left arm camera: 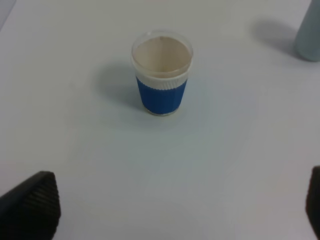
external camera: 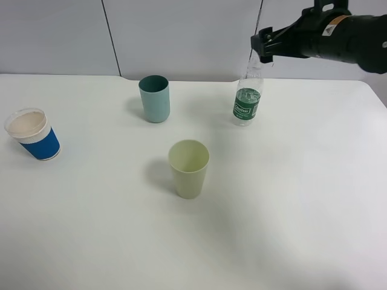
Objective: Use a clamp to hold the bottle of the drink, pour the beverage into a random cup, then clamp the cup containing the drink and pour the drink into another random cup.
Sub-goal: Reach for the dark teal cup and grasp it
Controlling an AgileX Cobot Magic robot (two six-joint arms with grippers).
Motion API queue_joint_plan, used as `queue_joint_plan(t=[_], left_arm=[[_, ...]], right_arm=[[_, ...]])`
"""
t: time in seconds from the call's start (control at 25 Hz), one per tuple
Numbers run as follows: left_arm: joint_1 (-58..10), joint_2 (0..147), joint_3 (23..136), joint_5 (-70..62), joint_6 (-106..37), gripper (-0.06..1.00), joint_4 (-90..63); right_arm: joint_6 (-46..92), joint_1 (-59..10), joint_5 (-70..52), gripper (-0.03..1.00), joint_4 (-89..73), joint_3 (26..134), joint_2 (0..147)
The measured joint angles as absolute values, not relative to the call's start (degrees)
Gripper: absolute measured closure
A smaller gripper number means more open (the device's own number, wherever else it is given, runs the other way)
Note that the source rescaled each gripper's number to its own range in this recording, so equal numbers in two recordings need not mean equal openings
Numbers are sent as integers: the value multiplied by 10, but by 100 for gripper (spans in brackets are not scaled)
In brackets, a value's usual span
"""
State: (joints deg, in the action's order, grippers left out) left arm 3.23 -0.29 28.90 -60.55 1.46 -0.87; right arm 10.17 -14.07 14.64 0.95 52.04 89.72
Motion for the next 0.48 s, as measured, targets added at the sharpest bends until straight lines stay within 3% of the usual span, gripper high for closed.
queue_joint_plan(t=[0.48], left_arm=[[32,-3,289,-606,15,-6,-9]], right_arm=[[48,11,-26,-3,92,520,743]])
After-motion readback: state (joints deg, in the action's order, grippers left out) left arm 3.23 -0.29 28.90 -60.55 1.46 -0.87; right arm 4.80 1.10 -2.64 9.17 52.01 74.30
